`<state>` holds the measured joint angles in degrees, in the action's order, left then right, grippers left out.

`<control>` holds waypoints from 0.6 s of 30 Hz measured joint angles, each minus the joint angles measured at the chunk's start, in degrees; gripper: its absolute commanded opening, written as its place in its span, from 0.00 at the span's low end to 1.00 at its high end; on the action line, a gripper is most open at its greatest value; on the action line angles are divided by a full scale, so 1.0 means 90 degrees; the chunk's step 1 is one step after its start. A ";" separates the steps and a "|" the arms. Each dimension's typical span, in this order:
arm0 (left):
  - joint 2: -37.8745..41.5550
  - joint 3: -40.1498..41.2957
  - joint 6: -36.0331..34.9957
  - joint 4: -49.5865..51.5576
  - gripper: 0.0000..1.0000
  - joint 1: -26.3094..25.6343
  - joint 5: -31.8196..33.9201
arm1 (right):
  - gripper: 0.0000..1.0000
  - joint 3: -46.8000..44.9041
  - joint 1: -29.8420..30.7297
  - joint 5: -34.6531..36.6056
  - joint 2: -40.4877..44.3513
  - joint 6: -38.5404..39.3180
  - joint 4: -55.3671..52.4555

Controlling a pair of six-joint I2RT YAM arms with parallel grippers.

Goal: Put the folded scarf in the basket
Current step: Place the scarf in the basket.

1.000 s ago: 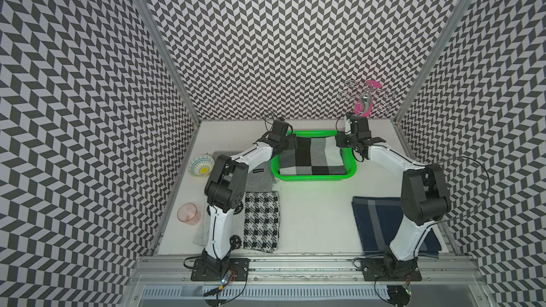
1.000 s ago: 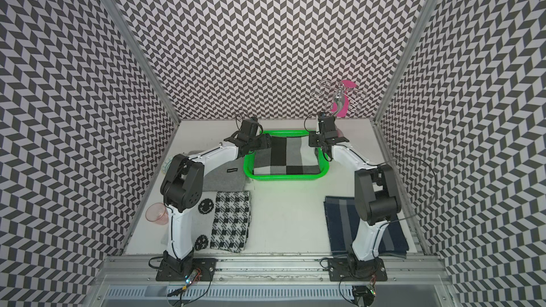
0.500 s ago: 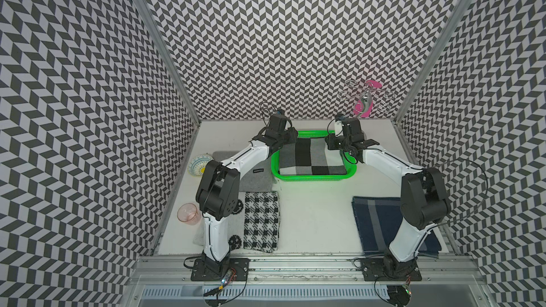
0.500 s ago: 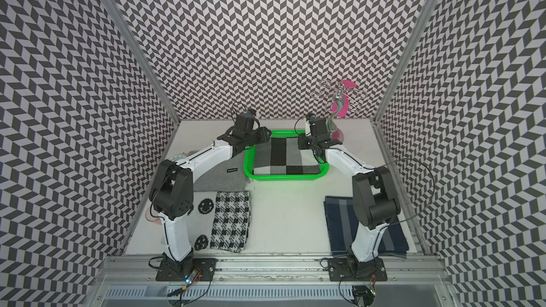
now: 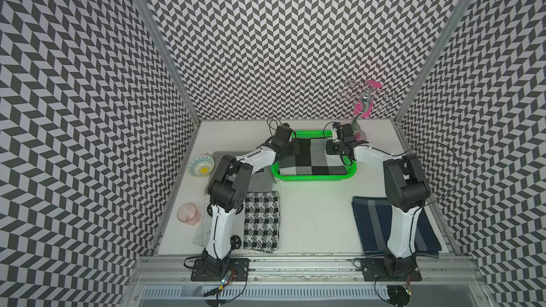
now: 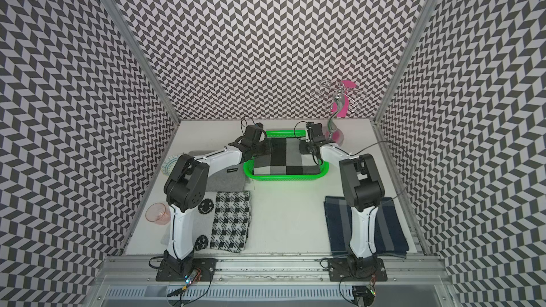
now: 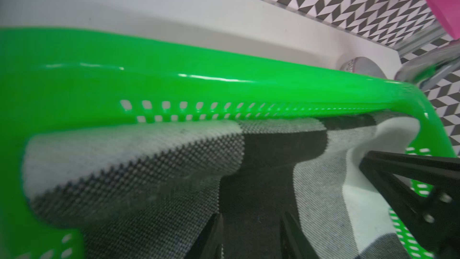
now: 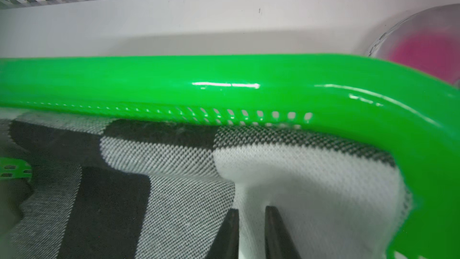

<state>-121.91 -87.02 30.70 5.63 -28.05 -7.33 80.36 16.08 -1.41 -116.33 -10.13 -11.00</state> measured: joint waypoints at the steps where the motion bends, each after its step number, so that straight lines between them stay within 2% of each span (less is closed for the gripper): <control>1: -0.0007 0.0000 -0.0022 0.0010 0.41 0.0015 0.0010 | 0.24 0.0015 -0.0010 0.0019 -0.0002 0.0036 -0.0024; 6: 0.0041 -0.0136 -0.0119 0.0049 0.42 0.0090 -0.0017 | 0.26 0.0136 -0.0012 -0.0005 0.0143 0.0129 -0.0192; 10: 0.0386 -0.0153 -0.0121 0.0219 0.42 0.0085 -0.0209 | 0.29 0.0129 -0.0010 -0.0250 0.0801 0.0092 -0.0522; 14: 0.1110 -0.0053 -0.0102 0.0345 0.44 0.0087 -0.0444 | 0.30 -0.0158 0.0073 -0.0546 0.1819 0.0017 -0.0729; 18: 0.2144 0.0520 -0.0002 0.0376 0.44 0.0148 -0.0678 | 0.32 -0.0775 0.0432 -0.0857 0.2875 -0.0126 -0.1095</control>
<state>-102.61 -82.35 30.68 9.02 -26.72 -13.43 73.38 19.97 -9.13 -90.45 -11.27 -20.86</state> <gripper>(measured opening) 0.438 0.318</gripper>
